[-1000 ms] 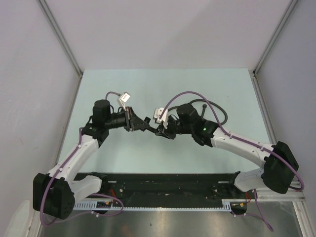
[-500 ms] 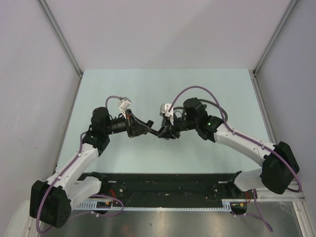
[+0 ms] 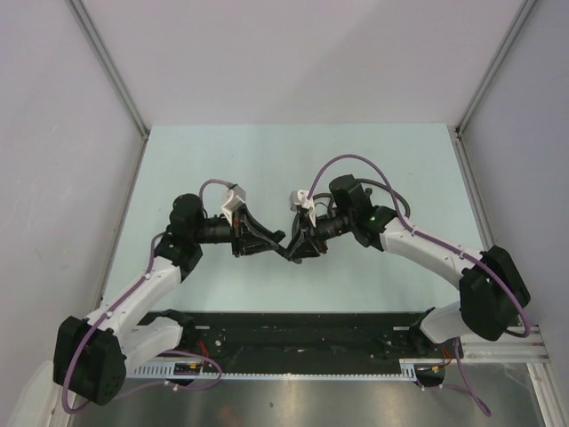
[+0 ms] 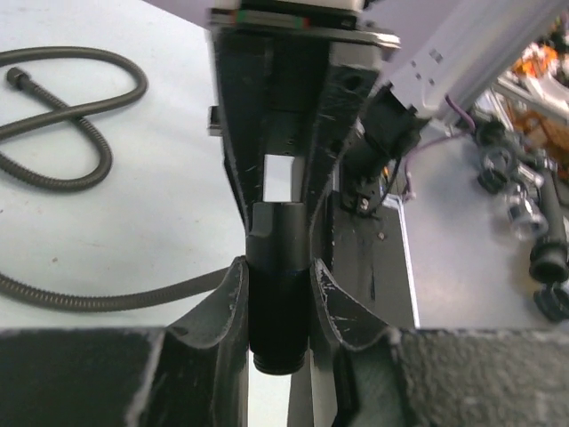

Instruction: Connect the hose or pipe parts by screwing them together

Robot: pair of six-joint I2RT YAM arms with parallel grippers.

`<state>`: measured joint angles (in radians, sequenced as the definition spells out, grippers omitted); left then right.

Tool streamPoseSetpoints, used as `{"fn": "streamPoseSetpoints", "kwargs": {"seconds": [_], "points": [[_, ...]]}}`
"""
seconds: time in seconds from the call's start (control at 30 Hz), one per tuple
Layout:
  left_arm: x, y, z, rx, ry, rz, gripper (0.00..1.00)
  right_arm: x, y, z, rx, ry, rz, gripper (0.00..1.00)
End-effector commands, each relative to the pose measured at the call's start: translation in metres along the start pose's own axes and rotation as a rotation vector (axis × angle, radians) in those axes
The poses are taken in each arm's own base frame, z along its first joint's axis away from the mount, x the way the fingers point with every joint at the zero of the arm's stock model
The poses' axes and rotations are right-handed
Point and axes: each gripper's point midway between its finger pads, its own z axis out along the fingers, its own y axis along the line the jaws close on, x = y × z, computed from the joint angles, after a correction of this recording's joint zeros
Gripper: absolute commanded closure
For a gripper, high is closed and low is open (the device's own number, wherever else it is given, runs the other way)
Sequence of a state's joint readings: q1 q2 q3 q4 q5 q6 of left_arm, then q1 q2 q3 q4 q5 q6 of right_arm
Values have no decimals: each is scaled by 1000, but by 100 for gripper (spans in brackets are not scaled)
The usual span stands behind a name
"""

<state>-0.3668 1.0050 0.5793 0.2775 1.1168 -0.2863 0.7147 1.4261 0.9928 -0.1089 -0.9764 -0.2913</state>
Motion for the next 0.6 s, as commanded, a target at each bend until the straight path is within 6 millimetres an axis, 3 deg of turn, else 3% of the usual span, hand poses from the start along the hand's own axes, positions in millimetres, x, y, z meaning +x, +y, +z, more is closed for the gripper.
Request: {"fn": "streamPoseSetpoints", "kwargs": {"seconds": [0.0, 0.2, 0.33, 0.57], "points": [[27, -45, 7, 250, 69, 132, 100, -45, 20, 7, -146, -136, -168, 100], [30, -47, 8, 252, 69, 151, 100, -44, 22, 3, -147, -130, -138, 100], [21, -33, 11, 170, 45, 161, 100, -41, 13, -1, -79, -110, -116, 100], [5, -4, 7, 20, -2, 149, 100, -36, 4, -7, -18, -86, -63, 85]]}}
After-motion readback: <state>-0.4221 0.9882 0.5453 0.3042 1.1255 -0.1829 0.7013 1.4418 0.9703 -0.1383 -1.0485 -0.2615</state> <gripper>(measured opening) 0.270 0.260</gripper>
